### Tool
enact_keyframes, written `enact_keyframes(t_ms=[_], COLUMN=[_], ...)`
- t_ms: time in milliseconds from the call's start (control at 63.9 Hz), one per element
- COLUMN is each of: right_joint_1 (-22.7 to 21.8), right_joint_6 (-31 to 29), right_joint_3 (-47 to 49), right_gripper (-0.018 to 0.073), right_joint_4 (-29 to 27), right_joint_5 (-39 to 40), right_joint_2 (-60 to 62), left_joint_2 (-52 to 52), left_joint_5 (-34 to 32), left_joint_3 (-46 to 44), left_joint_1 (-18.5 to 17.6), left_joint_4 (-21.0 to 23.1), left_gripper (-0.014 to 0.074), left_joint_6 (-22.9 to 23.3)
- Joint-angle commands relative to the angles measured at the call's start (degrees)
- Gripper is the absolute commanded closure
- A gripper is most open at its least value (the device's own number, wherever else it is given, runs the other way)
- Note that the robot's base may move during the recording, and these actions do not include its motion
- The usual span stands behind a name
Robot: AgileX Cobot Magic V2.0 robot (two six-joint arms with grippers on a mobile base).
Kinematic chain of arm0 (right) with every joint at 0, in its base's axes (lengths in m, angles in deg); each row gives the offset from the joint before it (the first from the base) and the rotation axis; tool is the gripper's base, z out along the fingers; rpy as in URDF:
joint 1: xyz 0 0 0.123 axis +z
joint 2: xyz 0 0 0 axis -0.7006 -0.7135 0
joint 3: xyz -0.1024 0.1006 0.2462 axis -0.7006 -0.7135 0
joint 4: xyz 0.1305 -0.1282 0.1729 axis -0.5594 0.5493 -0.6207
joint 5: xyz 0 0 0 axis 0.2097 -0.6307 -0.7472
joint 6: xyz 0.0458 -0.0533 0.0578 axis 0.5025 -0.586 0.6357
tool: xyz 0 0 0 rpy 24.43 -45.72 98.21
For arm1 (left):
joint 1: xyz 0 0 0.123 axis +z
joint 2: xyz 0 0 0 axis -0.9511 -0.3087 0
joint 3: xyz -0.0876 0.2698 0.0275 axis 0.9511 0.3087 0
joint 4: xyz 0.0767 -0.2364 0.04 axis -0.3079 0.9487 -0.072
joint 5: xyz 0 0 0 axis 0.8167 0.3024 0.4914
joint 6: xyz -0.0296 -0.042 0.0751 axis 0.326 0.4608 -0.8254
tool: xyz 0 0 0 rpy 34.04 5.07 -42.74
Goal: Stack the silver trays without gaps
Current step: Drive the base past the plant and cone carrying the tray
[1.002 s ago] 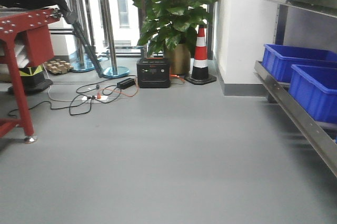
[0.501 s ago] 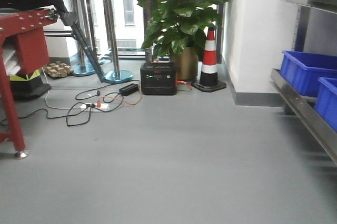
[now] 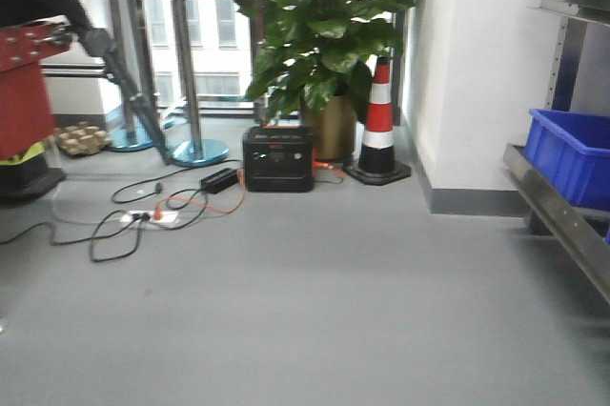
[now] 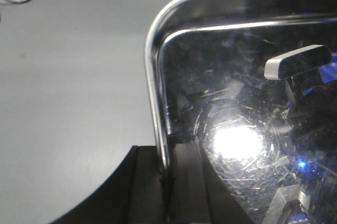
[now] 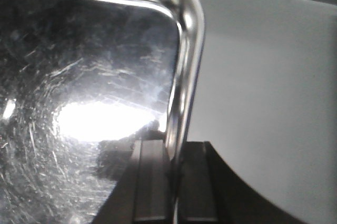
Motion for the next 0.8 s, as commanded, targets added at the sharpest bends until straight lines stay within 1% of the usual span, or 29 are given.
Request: enact_keyframes(t_ms=[0, 391, 485, 595, 782], right_joint_1=[0.0, 0.0, 0.0, 0.0, 0.0], right_joint_6=[-1.3, -1.3, -1.3, -1.3, -1.3], right_joint_3=[0.2, 0.2, 0.2, 0.2, 0.2], right_gripper=[0.0629, 0.0629, 0.0629, 0.0629, 0.0629], right_joint_4=[1.8, 1.8, 1.8, 1.8, 1.8], right_joint_5=[1.2, 2.2, 3.8, 5.6, 10.5], right_joint_2=[0.6, 0.6, 0.6, 0.6, 0.6], left_joint_2=[0.7, 0.7, 0.7, 0.7, 0.7], left_joint_5=[-2.1, -2.1, -2.1, -2.1, -2.1], left_joint_3=[-0.4, -0.4, -0.4, -0.4, -0.4], left_joint_1=[-0.4, -0.4, -0.4, -0.4, -0.3], left_joint_4=[-0.5, -0.8, -2.5, -2.7, -5.9], left_gripper=[0.0613, 0.0613, 0.0613, 0.0613, 0.0613], left_joint_6=[-0.7, -0.7, -0.7, -0.7, -0.7])
